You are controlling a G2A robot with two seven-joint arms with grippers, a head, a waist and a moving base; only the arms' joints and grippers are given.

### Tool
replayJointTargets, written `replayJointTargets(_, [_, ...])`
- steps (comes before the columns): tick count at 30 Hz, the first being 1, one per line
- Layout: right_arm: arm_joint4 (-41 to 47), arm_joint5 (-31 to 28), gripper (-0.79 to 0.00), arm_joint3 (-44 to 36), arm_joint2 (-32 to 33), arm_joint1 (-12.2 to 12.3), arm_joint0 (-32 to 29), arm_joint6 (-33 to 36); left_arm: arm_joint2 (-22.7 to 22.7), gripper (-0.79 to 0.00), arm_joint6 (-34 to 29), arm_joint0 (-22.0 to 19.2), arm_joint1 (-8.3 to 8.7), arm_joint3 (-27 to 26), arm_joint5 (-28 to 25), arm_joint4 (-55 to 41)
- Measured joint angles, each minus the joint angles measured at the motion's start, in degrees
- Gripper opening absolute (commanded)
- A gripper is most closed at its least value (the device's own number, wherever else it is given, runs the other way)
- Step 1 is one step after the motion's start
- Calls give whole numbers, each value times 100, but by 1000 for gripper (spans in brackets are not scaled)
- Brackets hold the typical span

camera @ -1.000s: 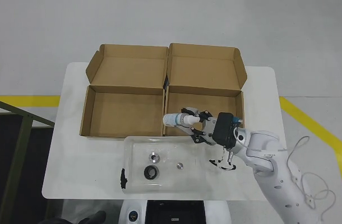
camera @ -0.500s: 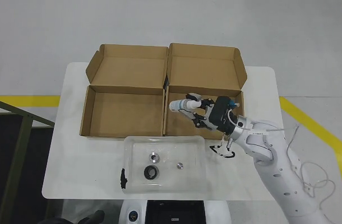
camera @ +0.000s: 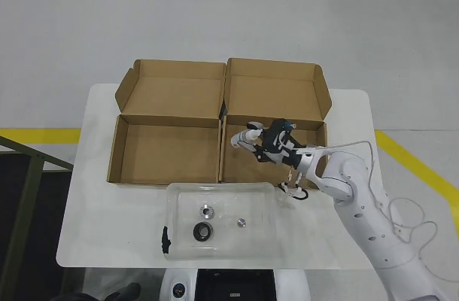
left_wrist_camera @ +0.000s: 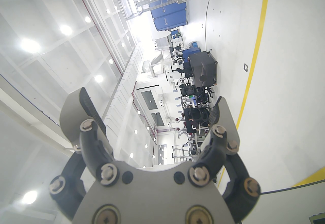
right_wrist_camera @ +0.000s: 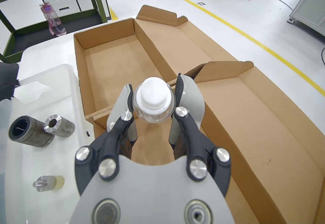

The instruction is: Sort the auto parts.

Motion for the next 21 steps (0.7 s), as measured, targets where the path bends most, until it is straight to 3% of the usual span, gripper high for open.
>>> replayJointTargets(13, [-294,232,-785,1036,-633,-170,696,421,0,0,0,0,0,0,0,0])
replayJointTargets(14, [-288,245,-727,1098,-663,-181,730,431,0,0,0,0,0,0,0,0])
replayJointTargets(15, [-290,266,-576,1158,-691,-193,765,443,0,0,0,0,0,0,0,0])
replayJointTargets(16, [-297,300,-493,1228,-727,-208,807,450,0,0,0,0,0,0,0,0])
replayJointTargets(17, [-296,323,-323,1274,-752,-220,835,445,0,0,0,0,0,0,0,0])
replayJointTargets(18, [-290,342,0,1315,-775,-231,859,436,0,0,0,0,0,0,0,0])
replayJointTargets(21, [-269,414,0,1412,-833,-263,923,412,0,0,0,0,0,0,0,0])
